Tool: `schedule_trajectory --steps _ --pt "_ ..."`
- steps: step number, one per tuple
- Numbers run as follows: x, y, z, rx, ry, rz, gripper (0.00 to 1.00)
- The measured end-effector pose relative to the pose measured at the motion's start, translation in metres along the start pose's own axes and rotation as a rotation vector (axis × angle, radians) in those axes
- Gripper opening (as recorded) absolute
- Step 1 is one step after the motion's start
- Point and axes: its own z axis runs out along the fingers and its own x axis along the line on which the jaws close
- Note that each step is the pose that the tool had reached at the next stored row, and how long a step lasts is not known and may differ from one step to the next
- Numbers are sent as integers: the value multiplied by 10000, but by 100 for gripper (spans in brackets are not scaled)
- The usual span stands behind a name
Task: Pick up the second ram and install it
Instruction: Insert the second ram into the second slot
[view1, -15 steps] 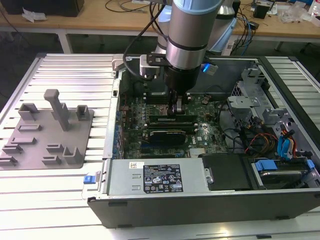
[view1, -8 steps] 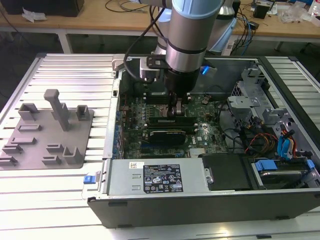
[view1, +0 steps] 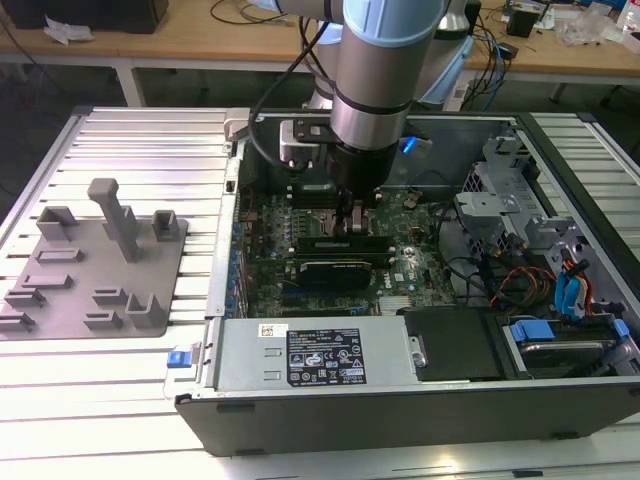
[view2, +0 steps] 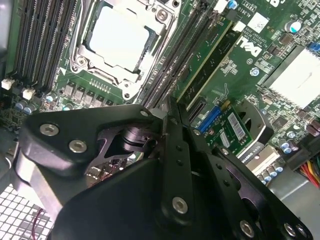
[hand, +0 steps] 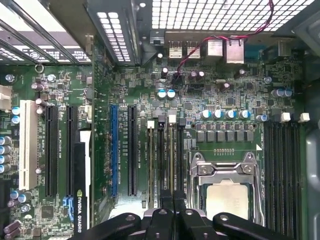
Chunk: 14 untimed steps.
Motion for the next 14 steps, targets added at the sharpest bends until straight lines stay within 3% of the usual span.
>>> schedule_trajectory --steps 6,14 --pt "-1 9 23 -2 -7 0 9" --pt "-1 8 47 0 -72 35 9"
